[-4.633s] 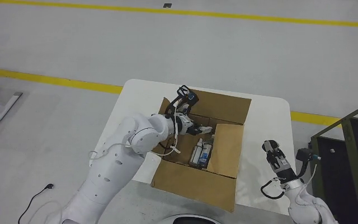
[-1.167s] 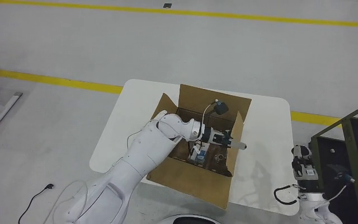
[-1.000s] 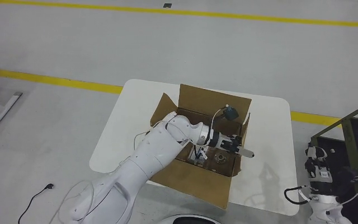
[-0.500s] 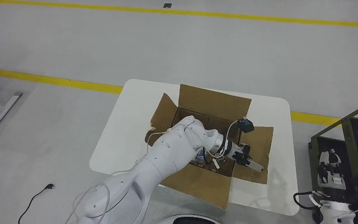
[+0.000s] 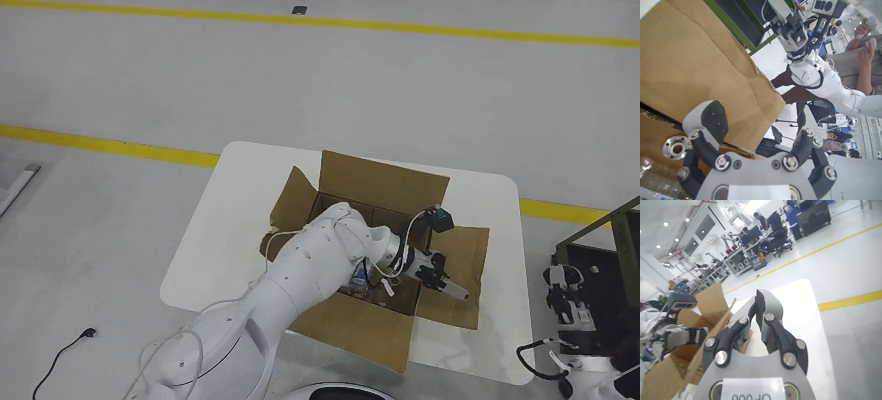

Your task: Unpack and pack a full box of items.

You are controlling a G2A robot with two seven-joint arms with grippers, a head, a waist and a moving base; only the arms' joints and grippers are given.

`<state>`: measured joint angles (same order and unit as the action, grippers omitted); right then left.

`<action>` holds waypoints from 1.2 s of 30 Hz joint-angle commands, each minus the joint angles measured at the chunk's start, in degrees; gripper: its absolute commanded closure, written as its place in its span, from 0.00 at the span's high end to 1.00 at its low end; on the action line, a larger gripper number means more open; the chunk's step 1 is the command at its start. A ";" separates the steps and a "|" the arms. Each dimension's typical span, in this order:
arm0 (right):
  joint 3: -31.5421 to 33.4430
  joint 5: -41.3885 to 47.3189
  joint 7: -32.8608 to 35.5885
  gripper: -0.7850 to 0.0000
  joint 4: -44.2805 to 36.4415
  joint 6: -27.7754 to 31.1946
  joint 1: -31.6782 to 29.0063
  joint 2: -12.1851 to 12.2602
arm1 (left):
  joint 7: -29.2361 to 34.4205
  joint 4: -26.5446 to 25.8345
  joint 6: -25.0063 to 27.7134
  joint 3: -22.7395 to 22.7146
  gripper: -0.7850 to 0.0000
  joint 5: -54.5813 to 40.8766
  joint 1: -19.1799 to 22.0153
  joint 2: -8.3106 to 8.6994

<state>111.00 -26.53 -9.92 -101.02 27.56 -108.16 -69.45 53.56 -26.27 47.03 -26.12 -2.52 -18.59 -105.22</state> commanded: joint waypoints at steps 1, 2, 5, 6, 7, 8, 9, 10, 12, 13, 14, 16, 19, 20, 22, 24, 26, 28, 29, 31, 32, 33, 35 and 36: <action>0.29 5.74 4.48 0.56 -0.70 0.18 0.39 0.11 | 1.28 0.93 1.20 -1.21 1.00 -1.20 0.99 0.60; 0.26 7.81 6.19 0.56 -1.02 0.09 0.60 0.14 | 1.11 1.37 1.53 -1.72 1.00 -1.08 1.57 0.94; -0.16 13.65 11.35 0.63 -1.57 -0.54 1.18 0.22 | -0.21 2.21 1.97 -3.10 1.00 -0.12 2.71 2.10; 0.04 14.47 12.86 0.66 -1.74 -1.01 1.44 0.30 | -0.84 2.24 1.91 -3.47 1.00 0.39 2.88 2.49; -0.08 14.96 14.42 0.72 -1.96 -1.37 1.71 0.36 | -1.80 2.59 1.71 -3.94 1.00 1.12 3.24 2.99; -0.26 15.94 15.55 0.71 -2.07 -1.54 2.01 0.39 | -2.54 2.51 1.70 -4.31 1.00 1.81 3.30 3.47; -0.68 17.58 16.97 0.72 -2.11 -1.65 2.27 0.40 | -3.17 2.38 1.55 -4.73 1.00 2.35 3.28 3.97; -0.90 18.48 18.52 0.73 -2.24 -1.92 2.54 0.45 | -3.61 2.16 1.29 -5.17 1.00 2.77 3.19 4.49; -1.52 20.31 21.11 0.79 -2.83 -2.11 3.13 0.52 | -4.54 1.49 0.65 -6.10 1.00 3.88 3.09 5.62; -1.82 20.88 22.44 0.82 -3.20 -2.47 3.30 0.57 | -4.94 0.90 0.27 -6.57 1.00 4.39 2.89 6.20; -2.19 21.15 23.83 0.86 -3.88 -2.84 3.43 0.62 | -5.22 0.31 -0.38 -7.03 1.00 5.06 2.74 6.81; -2.89 21.91 25.78 0.95 -5.38 -3.56 3.61 0.66 | -6.01 -1.09 -1.70 -7.92 1.00 7.34 2.73 8.17; -3.99 22.46 28.01 1.00 -7.64 -5.14 4.07 0.71 | -7.50 -4.03 -4.32 -9.35 1.00 12.23 2.49 10.54; -4.32 22.36 28.89 1.00 -8.26 -5.70 4.29 0.75 | -8.10 -5.14 -5.78 -9.93 1.00 14.27 2.38 11.44; -5.05 21.92 29.99 1.00 -9.40 -6.84 4.85 0.80 | -9.17 -8.15 -8.36 -11.50 1.00 17.58 1.42 13.34; -5.99 21.11 31.02 1.00 -10.24 -8.00 5.44 0.84 | -9.23 -12.15 -10.99 -13.52 1.00 20.10 -0.32 15.35; -7.13 19.42 31.90 1.00 -11.18 -8.89 6.09 0.89 | -8.56 -17.18 -14.00 -15.96 1.00 22.59 -2.61 17.45; -8.26 17.54 32.33 1.00 -11.92 -9.79 6.70 0.92 | -7.22 -23.23 -17.64 -18.60 1.00 26.12 -5.36 19.61; -8.84 16.49 32.59 1.00 -12.34 -10.17 6.98 0.94 | -6.50 -26.72 -19.31 -20.12 1.00 27.61 -7.06 20.66; -9.62 13.93 32.60 1.00 -13.10 -10.69 7.63 0.99 | -4.84 -33.77 -22.30 -23.54 1.00 29.74 -10.97 22.63; -9.93 12.44 32.44 1.00 -13.35 -10.79 7.92 1.02 | -3.77 -37.27 -23.47 -25.26 1.00 30.56 -12.92 23.52; -10.14 11.22 32.19 1.00 -13.46 -11.01 8.14 1.04 | -2.69 -40.53 -24.60 -26.87 1.00 31.42 -14.80 24.32; -10.33 8.24 32.21 1.00 -13.68 -11.92 8.53 1.13 | -0.95 -46.22 -26.35 -29.67 1.00 32.65 -18.20 25.59; -10.47 7.33 32.38 1.00 -13.74 -12.48 8.72 1.17 | -0.24 -48.47 -26.96 -30.79 1.00 32.90 -19.66 26.06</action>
<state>100.66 -17.91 22.30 -114.70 15.77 -99.65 -68.33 52.38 -70.88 20.95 -55.28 29.96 -36.00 -79.80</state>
